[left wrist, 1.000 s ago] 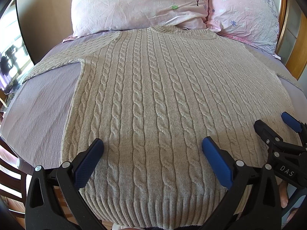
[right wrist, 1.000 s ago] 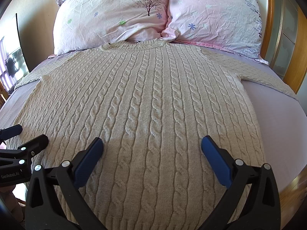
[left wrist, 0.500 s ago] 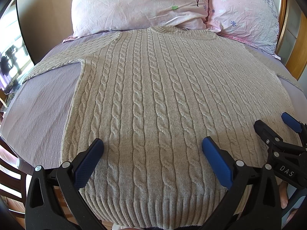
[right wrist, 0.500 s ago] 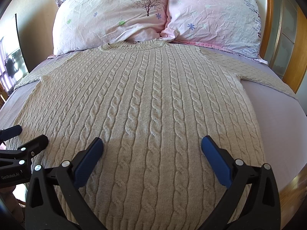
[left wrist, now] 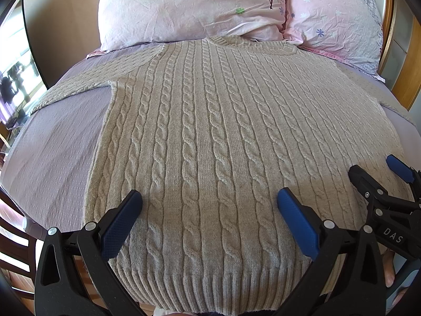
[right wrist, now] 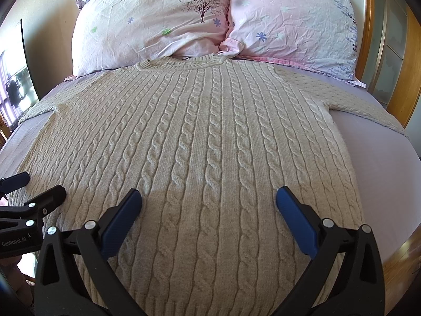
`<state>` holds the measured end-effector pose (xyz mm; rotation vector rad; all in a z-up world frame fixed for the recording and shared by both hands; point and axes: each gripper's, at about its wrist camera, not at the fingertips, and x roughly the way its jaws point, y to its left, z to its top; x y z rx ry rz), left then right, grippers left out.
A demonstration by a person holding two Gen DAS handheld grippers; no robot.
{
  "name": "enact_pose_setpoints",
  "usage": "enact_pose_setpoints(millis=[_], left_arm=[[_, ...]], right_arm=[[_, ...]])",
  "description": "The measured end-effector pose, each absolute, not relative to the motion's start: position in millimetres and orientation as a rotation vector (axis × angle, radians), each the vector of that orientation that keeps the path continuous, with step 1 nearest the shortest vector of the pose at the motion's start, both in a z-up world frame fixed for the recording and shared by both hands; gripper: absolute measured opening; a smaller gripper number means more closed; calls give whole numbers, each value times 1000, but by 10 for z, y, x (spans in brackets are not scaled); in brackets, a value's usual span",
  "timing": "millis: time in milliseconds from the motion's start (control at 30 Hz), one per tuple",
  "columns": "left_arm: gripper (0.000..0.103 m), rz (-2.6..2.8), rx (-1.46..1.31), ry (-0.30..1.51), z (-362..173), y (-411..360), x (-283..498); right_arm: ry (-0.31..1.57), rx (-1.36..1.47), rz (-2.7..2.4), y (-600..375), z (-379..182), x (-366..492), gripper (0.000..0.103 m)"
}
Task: Fold small clothes
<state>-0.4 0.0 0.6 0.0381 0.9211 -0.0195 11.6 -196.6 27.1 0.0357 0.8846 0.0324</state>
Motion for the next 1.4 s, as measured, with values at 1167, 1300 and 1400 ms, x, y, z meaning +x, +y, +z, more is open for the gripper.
enact_pose_setpoints(millis=[1167, 1300, 1400], left_arm=[[102, -5, 100, 893, 85, -42, 0], [102, 32, 77, 795, 365, 114, 152], [102, -38, -41, 736, 540, 357, 341]], right_arm=[[753, 96, 195, -2456, 513, 133, 101], [613, 360, -92, -3762, 877, 396, 101], [620, 607, -312, -4848, 789, 671, 85]])
